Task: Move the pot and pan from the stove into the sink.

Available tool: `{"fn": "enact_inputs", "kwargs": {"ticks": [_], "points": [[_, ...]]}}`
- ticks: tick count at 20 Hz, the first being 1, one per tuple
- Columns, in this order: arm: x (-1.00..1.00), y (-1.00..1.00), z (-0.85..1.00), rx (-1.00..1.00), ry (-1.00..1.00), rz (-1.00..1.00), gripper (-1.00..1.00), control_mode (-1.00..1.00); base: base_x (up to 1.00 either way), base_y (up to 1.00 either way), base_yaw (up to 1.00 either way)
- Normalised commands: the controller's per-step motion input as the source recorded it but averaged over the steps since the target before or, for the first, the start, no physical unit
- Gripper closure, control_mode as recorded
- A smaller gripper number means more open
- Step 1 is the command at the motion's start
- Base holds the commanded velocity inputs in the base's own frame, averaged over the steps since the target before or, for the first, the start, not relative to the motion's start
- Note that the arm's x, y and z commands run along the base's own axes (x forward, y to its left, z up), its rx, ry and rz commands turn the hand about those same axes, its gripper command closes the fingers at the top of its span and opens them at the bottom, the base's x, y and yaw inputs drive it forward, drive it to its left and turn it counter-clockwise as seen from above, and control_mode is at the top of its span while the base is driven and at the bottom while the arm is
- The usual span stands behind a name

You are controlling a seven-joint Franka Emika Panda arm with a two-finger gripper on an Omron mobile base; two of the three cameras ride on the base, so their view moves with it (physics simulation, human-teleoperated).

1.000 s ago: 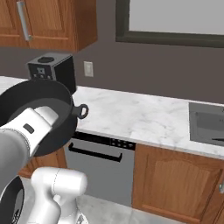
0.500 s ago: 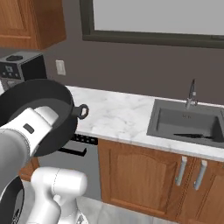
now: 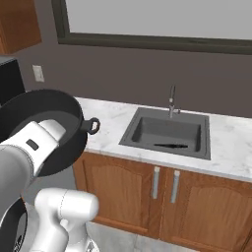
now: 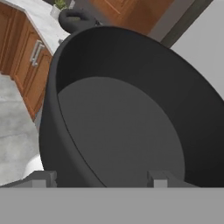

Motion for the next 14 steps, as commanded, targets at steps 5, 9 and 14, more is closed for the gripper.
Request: {"fn": "enact_inputs", "kwargs": {"ticks": [5,9,14], "points": [[0.0,0.0,0.0,0.0,0.0,0.0,1.0,1.0,0.1,-0.77,-0.01],[0.0,0.0,0.0,0.0,0.0,0.0,1.0,1.0,0.06,-0.67,-0.01],[0.0,0.0,0.0,0.0,0.0,0.0,1.0,1.0,0.0,-0.41,0.0]]}}
